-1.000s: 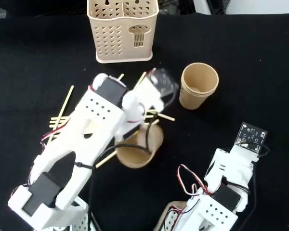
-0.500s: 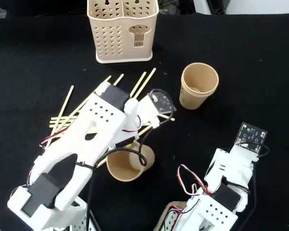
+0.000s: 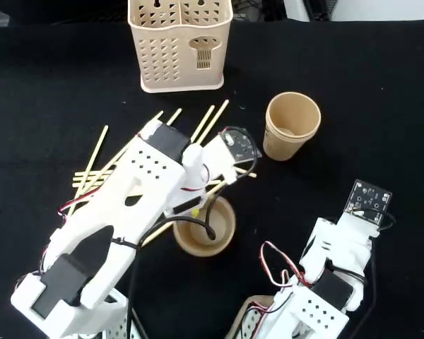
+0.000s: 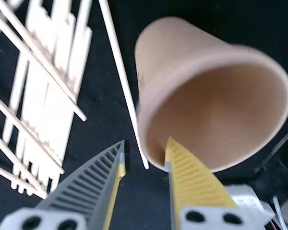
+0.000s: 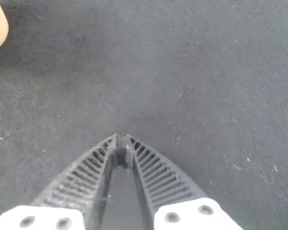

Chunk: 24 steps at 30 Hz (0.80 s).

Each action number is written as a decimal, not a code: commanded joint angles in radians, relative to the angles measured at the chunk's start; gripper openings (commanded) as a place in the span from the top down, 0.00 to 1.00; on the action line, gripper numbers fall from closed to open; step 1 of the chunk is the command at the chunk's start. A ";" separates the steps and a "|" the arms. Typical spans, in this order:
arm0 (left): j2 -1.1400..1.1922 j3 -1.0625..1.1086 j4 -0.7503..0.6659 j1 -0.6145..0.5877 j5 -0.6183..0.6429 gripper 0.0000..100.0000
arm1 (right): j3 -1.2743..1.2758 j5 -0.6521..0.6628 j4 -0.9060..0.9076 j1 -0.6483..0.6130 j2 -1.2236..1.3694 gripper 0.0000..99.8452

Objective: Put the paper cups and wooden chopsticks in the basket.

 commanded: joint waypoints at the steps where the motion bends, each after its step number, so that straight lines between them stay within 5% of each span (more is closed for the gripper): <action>1: -0.038 -0.054 -0.034 0.015 -0.003 0.84 | -0.010 -0.006 -0.023 0.006 -0.071 0.99; 12: -0.029 -0.205 -0.037 0.004 0.127 0.84 | -0.008 -0.005 -0.023 0.006 -0.071 0.99; 24: -0.032 0.010 -0.256 -0.073 0.215 0.84 | -0.007 -0.002 -0.023 0.006 -0.071 0.99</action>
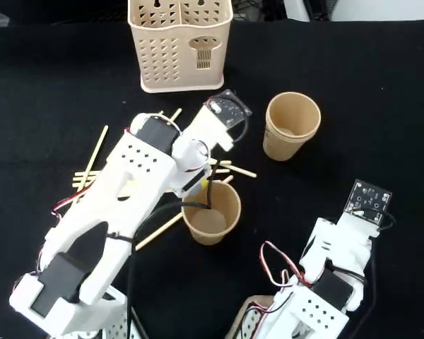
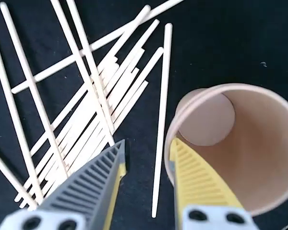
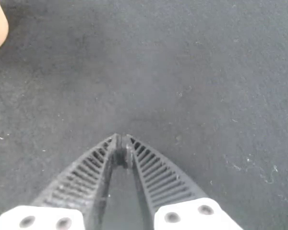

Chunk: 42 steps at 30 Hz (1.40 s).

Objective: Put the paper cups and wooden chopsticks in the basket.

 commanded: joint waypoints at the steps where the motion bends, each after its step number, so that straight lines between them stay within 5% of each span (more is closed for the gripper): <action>1: -0.031 0.004 -0.025 -0.007 0.014 0.84 | -0.007 -0.002 -0.023 0.006 -0.071 0.99; 10: -0.029 0.065 -0.026 0.025 0.014 0.84 | -0.004 -0.005 -0.043 0.006 -0.071 0.99; 14: -0.029 0.061 -0.031 0.065 0.015 0.98 | -0.002 -0.005 -0.043 0.006 -0.071 0.99; 19: -0.037 0.041 -0.025 0.093 0.015 0.97 | 0.002 -0.002 -0.044 0.006 -0.071 0.99; 31: -0.025 -0.507 0.150 0.076 0.051 0.97 | 0.002 -0.005 -0.044 0.006 -0.071 0.99; 42: 0.138 -0.737 -0.060 0.104 0.158 0.97 | 0.002 -0.005 -0.044 0.006 -0.071 0.99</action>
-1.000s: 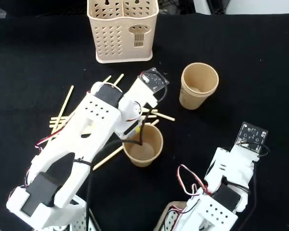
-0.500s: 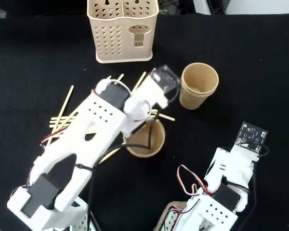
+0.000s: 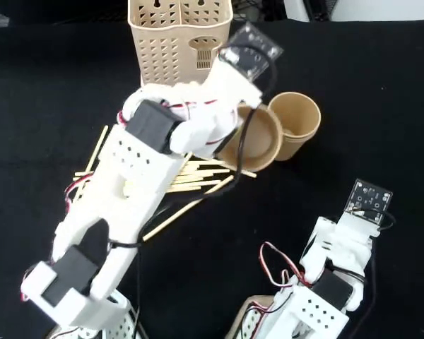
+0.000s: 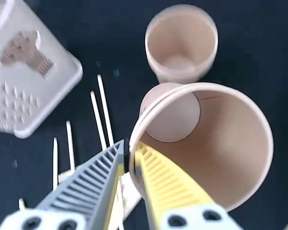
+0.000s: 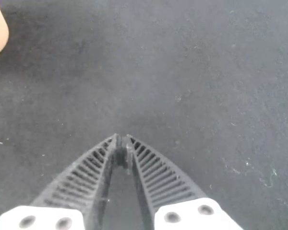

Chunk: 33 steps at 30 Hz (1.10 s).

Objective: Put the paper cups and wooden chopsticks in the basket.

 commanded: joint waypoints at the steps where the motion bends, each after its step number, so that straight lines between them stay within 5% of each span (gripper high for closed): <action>1: 0.049 -0.107 -0.081 0.008 0.029 0.97 | -0.002 -0.005 -0.021 0.006 -0.071 0.99; 16: 0.470 -0.599 -0.101 0.033 0.035 0.97 | -0.002 -0.005 -0.021 0.006 -0.071 0.99; 33: 0.621 -0.653 -0.029 0.024 0.025 0.97 | -0.002 -0.002 -0.018 -0.025 -0.071 0.99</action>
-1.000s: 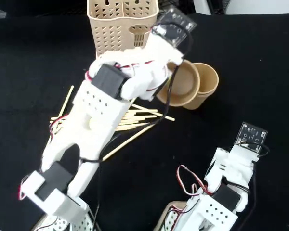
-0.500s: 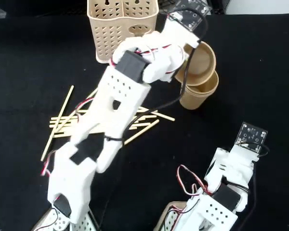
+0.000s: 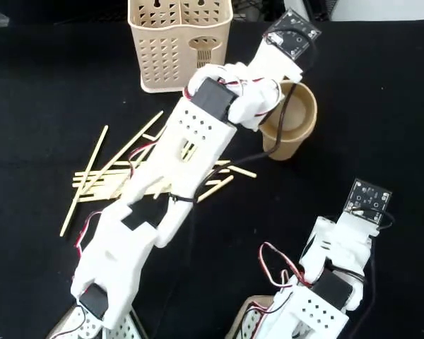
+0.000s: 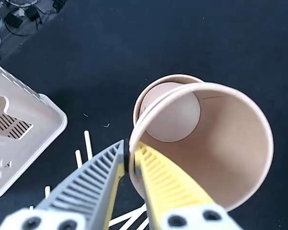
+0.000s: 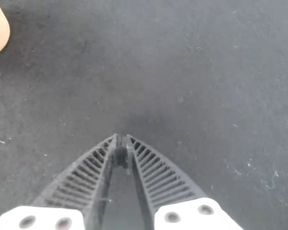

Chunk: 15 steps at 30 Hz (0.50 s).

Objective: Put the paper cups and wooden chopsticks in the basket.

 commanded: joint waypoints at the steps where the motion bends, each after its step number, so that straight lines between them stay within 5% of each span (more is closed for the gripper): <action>1: 0.005 -0.041 -0.005 -0.008 -0.015 0.97 | -0.002 -0.002 -0.017 -0.018 -0.071 0.99; 15: 0.114 -0.219 -0.031 -0.027 0.023 0.75 | -0.002 -0.002 -0.015 -0.020 -0.071 0.99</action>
